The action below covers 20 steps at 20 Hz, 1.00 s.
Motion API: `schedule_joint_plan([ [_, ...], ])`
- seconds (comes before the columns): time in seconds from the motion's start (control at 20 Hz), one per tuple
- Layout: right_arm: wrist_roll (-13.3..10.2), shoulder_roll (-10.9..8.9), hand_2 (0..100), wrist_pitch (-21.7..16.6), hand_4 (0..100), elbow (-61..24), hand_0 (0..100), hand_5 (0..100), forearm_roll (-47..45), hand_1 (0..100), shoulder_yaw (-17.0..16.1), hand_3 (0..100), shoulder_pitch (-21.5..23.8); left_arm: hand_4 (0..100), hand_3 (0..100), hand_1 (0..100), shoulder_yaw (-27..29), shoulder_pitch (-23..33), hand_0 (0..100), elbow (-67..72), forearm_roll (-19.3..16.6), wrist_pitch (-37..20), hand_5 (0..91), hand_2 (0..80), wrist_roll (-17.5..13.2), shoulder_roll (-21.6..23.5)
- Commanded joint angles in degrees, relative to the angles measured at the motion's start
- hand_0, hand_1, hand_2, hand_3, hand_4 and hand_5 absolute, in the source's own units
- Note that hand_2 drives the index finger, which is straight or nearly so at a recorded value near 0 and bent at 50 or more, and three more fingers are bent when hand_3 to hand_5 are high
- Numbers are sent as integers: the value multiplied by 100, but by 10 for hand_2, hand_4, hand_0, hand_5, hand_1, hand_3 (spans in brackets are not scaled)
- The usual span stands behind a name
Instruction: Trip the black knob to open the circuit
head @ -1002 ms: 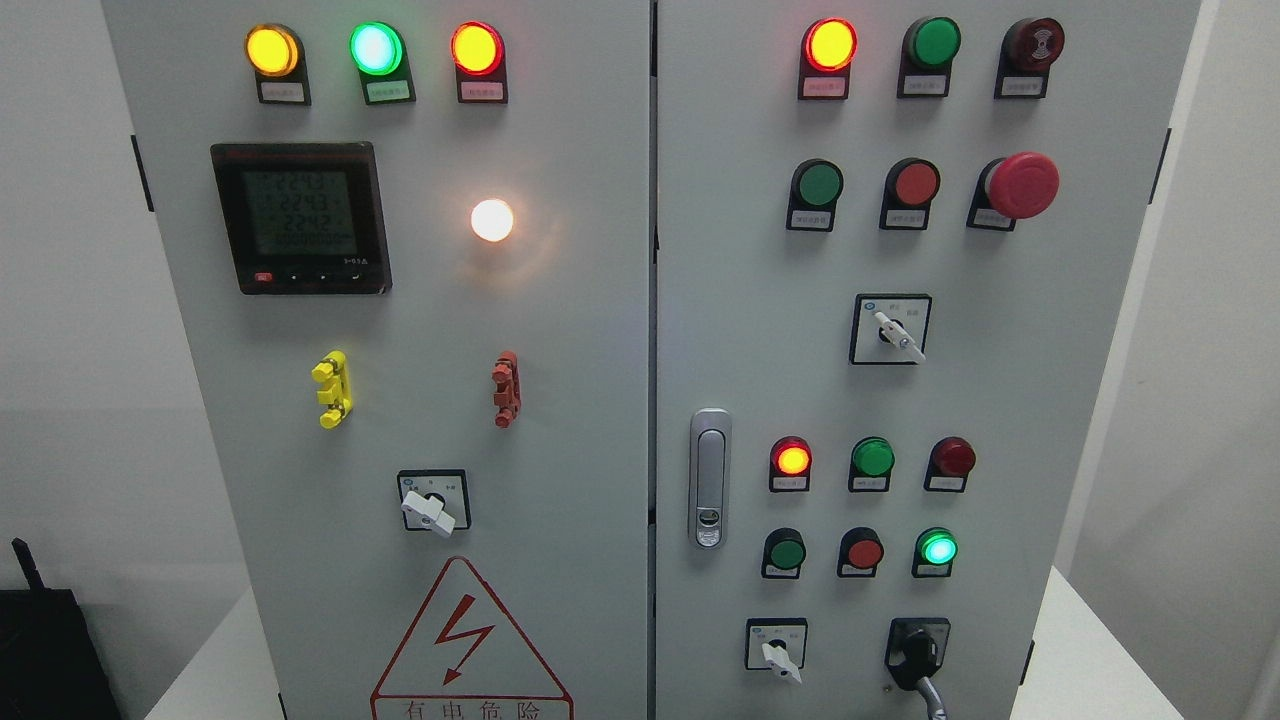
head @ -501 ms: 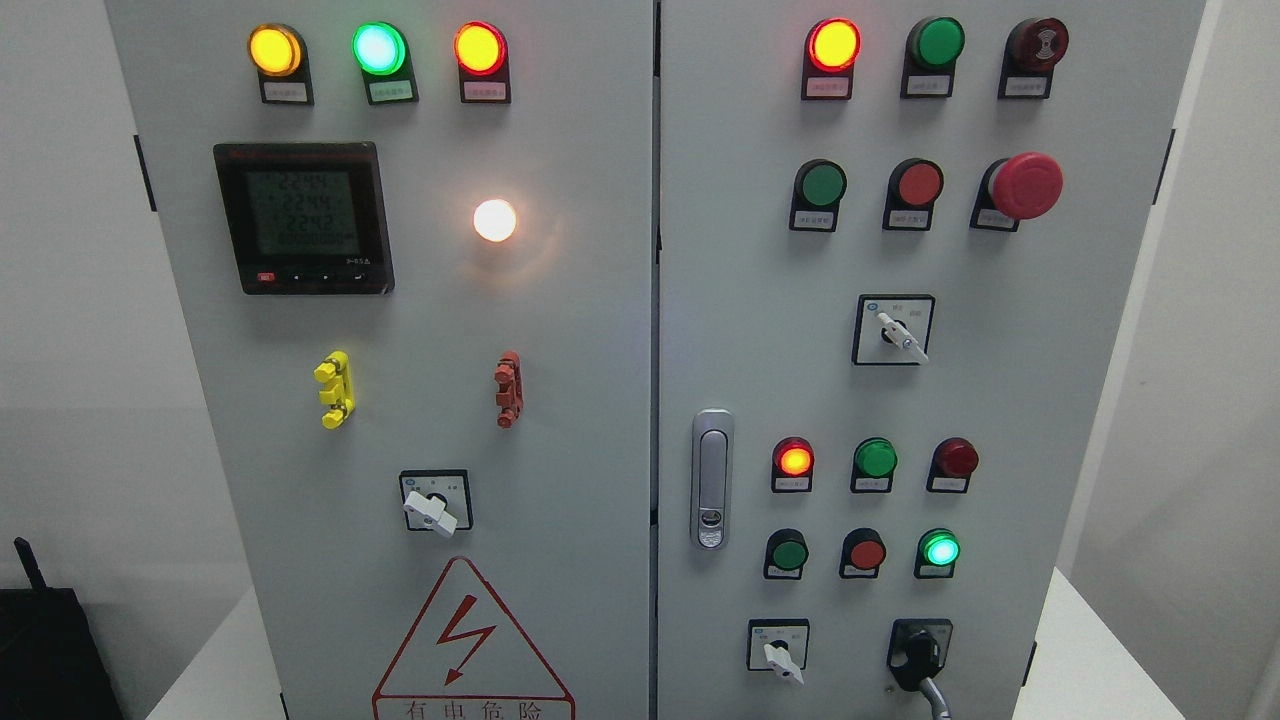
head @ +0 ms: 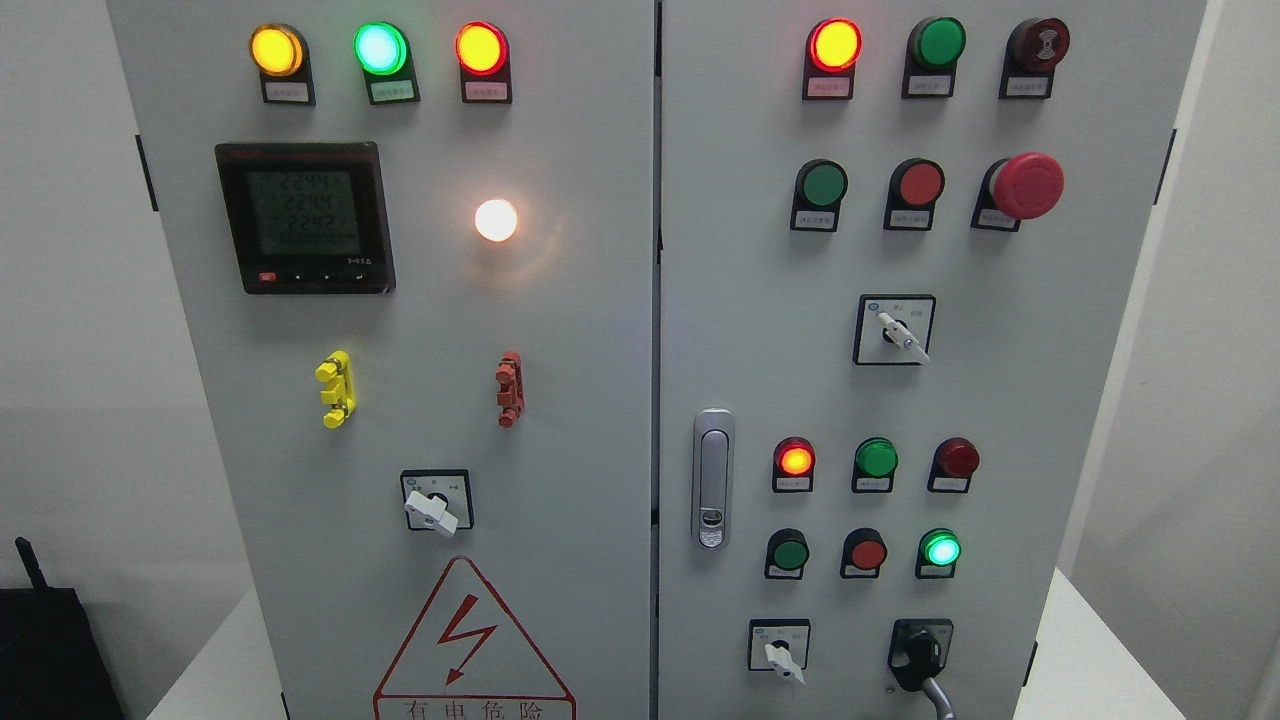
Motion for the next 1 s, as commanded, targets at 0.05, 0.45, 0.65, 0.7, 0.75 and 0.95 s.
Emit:
schedule_joint_plan([
  [0.05, 130, -2, 126, -158, 1000, -261, 0, 1000, 6, 0, 20, 1000, -54, 0, 0, 389, 14, -12, 120, 0, 14, -20, 0, 0, -2, 1],
  [0.45, 130, -29, 126, -158, 1000, -261, 0, 1000, -100, 0, 11, 1000, -10, 0, 0, 389, 14, -12, 120, 0, 14, -20, 0, 0, -2, 1],
  [0.65, 130, -29, 127, -150, 1000, -253, 0, 1000, -100, 0, 11, 1000, 34, 0, 0, 389, 14, -12, 120, 0, 14, -20, 0, 0, -2, 1],
  [0.7, 130, -37, 126, -150, 1000, -253, 0, 1000, -100, 0, 2, 1000, 25, 0, 0, 389, 14, -12, 120, 0, 14, -20, 0, 0, -2, 1],
  [0.75, 130, -37, 126, -150, 1000, -244, 0, 1000, -100, 0, -24, 1000, 34, 0, 0, 389, 14, -12, 120, 0, 14, -20, 0, 0, -2, 1],
  [0.95, 130, -37, 126, -141, 1000, -244, 0, 1000, -100, 0, -50, 1000, 34, 0, 0, 389, 14, -12, 120, 0, 14, -20, 0, 0, -2, 1],
])
